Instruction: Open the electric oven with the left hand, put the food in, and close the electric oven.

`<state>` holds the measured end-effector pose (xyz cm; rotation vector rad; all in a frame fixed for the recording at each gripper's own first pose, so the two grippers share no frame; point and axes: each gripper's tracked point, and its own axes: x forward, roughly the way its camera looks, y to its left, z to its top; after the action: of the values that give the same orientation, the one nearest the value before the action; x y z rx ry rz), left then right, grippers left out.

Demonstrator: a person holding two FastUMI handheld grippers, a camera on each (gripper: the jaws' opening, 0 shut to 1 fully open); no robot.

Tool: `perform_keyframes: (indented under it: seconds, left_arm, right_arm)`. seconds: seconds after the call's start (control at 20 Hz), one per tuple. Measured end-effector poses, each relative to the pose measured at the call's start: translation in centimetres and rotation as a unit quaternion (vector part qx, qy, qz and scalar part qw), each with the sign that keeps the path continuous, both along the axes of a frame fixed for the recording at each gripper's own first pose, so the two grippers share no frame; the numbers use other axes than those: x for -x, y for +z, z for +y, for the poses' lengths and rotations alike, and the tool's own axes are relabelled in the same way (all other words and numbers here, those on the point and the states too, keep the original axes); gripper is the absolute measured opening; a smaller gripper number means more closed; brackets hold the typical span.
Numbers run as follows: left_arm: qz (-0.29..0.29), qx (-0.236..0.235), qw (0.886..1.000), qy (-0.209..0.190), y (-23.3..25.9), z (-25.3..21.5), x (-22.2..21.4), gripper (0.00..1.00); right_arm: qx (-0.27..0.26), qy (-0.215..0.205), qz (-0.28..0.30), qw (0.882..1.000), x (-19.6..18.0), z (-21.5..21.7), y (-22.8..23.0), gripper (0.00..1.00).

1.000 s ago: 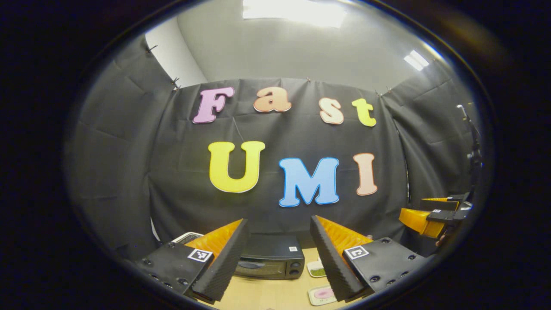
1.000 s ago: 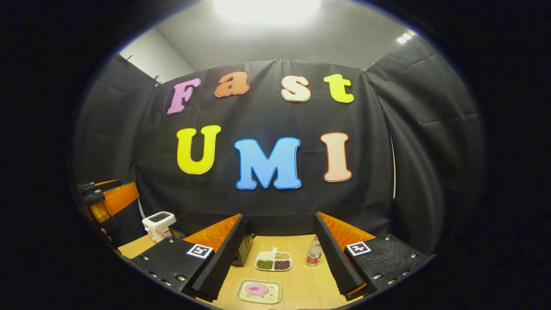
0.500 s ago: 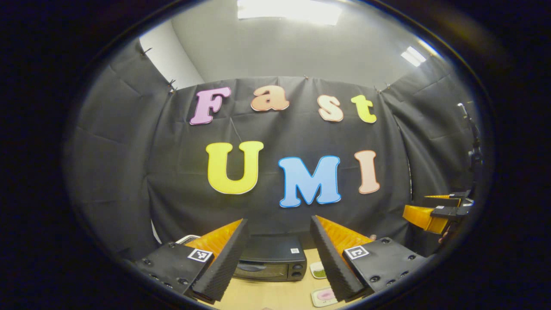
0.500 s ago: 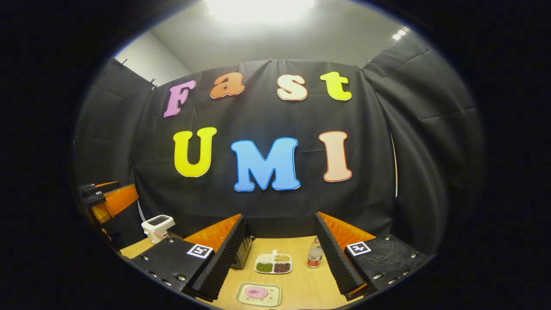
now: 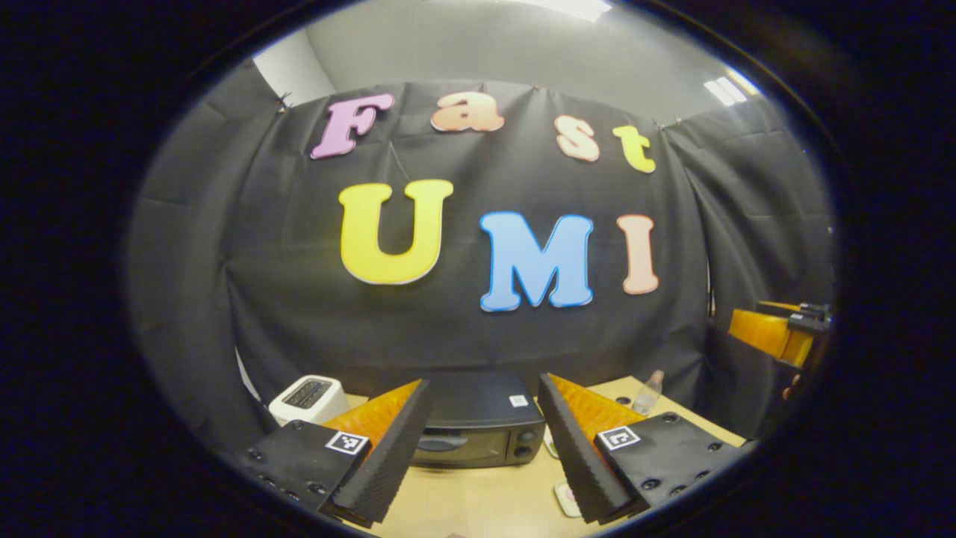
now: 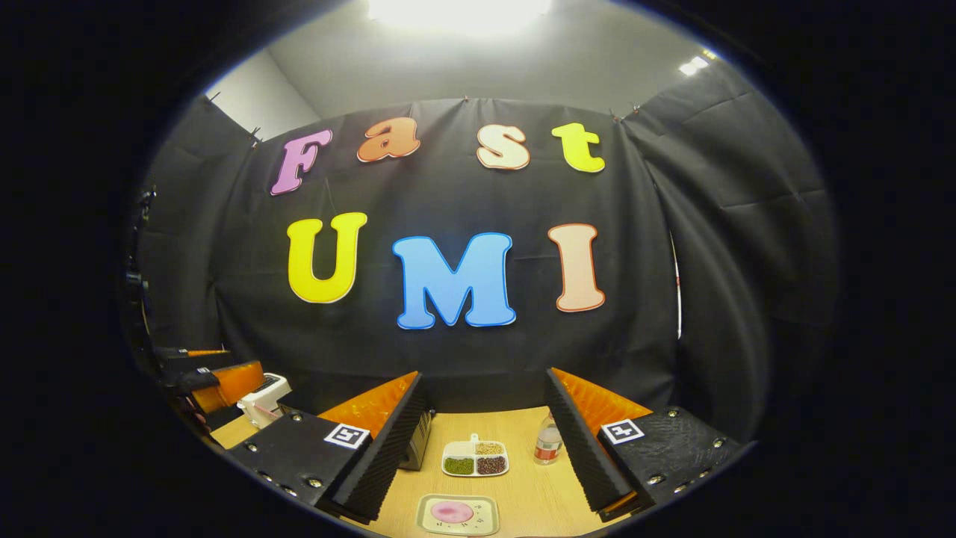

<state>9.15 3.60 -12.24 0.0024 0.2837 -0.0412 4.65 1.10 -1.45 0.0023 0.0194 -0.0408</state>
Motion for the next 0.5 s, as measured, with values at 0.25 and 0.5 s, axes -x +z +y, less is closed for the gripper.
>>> perform_keyframes:
  seconds: [0.25, 0.5]
  left_arm:
    - [0.067, -0.002, 0.998, 0.004, -7.9, 2.7, -3.4, 0.92]
    - [0.099, -0.021, 0.995, -0.006, -13.4, 4.0, -8.1, 1.0]
  right_arm:
    - [0.013, -0.006, 0.012, 1.0, -0.6, 1.0, -1.0, 0.97]
    - [0.022, -0.021, 0.03, 0.999, -1.1, 1.0, -2.0, 0.97]
